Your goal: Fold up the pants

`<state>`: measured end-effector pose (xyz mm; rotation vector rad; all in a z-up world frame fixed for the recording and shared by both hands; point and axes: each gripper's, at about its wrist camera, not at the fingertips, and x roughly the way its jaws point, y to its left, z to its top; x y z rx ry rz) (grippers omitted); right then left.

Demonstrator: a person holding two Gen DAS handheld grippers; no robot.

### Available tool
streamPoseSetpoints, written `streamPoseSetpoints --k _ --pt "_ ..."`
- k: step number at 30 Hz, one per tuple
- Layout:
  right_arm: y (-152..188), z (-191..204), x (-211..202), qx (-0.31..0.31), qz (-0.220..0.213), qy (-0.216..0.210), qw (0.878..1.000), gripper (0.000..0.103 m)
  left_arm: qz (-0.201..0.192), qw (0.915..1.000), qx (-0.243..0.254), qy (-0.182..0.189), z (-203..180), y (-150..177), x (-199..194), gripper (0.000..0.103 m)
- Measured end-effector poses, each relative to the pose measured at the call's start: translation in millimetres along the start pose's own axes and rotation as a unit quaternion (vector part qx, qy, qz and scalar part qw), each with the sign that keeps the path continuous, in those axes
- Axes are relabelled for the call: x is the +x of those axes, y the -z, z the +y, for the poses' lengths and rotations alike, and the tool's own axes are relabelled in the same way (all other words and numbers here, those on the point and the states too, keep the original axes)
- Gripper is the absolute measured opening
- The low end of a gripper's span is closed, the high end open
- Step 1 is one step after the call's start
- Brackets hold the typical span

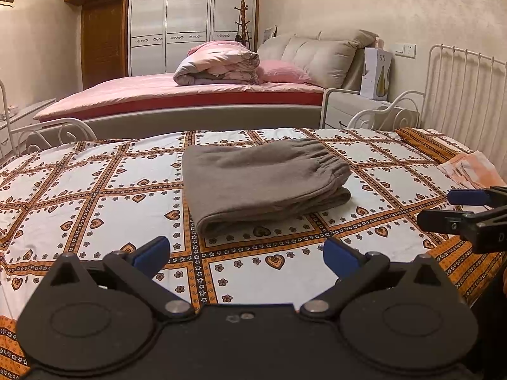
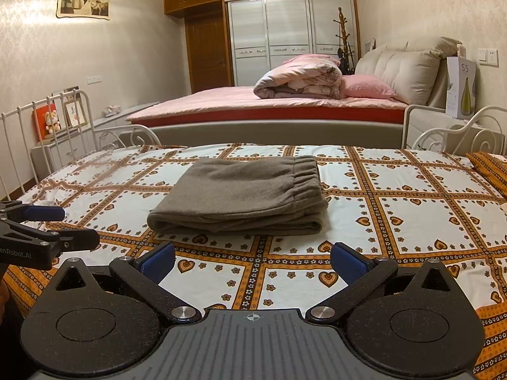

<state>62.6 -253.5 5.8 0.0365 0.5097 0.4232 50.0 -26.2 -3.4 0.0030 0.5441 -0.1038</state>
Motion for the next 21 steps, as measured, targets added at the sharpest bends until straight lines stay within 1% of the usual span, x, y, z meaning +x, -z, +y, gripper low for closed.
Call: streamPoseSetpoints --k 7,11,16,21 --pt "0.5 0.3 -0.2 -0.002 0.001 0.000 1.000 0.103 -0.001 1.0000 0.003 0.002 -0.2 0.5 0.2 0.097" --pt "0.8 0.0 0.8 -0.004 0.003 -0.001 1.000 0.103 -0.002 0.9999 0.016 0.002 -3.5 2.2 1.0 0.097" --pt "1.4 1.0 2.3 -0.007 0.005 -0.002 1.000 0.103 -0.014 0.9994 0.028 0.013 -5.7 3.3 -1.3 0.097" --pt "1.9 1.4 4.2 -0.010 0.008 -0.003 1.000 0.103 -0.012 0.9995 0.025 0.014 -4.8 3.0 -0.5 0.097"
